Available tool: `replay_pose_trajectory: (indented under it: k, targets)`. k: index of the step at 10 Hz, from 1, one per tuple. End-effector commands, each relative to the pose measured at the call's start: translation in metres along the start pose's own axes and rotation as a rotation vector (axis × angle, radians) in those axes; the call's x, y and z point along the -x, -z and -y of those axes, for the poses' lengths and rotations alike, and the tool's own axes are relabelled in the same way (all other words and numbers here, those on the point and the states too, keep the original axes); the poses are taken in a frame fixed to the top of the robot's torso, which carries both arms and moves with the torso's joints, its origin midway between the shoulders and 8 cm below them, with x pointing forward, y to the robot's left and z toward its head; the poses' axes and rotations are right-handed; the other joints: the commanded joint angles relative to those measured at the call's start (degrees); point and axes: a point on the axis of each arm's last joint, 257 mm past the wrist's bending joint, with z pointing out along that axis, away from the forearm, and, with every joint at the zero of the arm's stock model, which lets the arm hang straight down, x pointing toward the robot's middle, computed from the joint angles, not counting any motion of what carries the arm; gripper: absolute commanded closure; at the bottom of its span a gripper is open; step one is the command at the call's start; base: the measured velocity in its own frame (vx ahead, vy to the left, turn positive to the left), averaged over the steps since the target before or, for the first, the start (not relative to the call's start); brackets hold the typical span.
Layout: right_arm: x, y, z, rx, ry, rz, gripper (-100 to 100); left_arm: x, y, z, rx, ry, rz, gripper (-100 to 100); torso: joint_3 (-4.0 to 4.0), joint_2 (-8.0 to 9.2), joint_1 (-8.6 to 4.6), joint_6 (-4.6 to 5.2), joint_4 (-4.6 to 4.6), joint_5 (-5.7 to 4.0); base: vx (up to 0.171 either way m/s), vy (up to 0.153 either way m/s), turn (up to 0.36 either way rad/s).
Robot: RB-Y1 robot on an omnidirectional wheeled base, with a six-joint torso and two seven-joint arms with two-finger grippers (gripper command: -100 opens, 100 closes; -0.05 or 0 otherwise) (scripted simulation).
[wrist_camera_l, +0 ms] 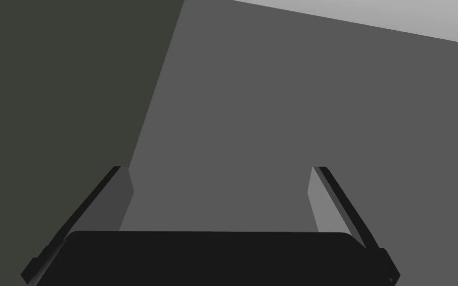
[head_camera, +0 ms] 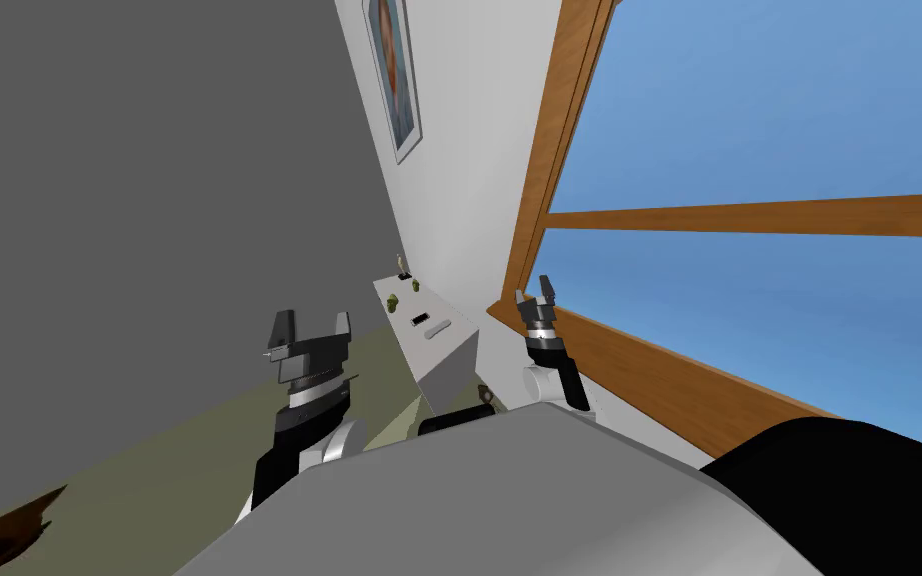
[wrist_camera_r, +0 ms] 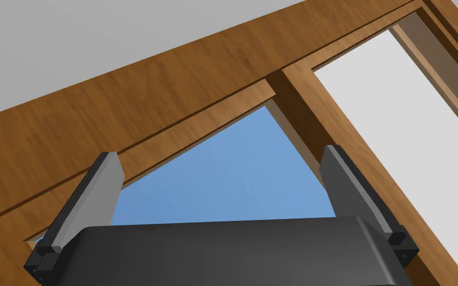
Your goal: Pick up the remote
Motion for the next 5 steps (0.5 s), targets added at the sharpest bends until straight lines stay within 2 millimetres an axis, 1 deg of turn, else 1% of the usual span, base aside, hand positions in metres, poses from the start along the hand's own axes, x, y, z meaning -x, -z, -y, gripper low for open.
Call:
replay_pose_trajectory:
  k: [1, 3, 5]
  targets:
    - [0.0, 0.0, 0.0, 0.0, 0.0, 0.0, 0, -0.004, -0.005, -0.006, 0.012, 0.017, -0.033, -100, 0.0, 0.0, 0.0, 0.0, 0.0, 0.0, -0.05, -0.001, -0.102]
    - [0.0, 0.0, 0.0, 0.0, 0.0, 0.0, 0, -0.007, -0.012, -0.016, 0.033, 0.045, -0.059, -100, 0.16, 0.28, 0.01, 0.02, 0.06, 0.0, -0.11, -0.006, -0.103]
    - [0.0, 0.0, 0.0, 0.0, 0.0, 0.0, 0, -0.008, -0.021, -0.032, 0.065, 0.082, -0.079, -100, 0.31, 0.54, -0.09, 0.03, 0.12, -0.02, -0.157, -0.03, -0.135]
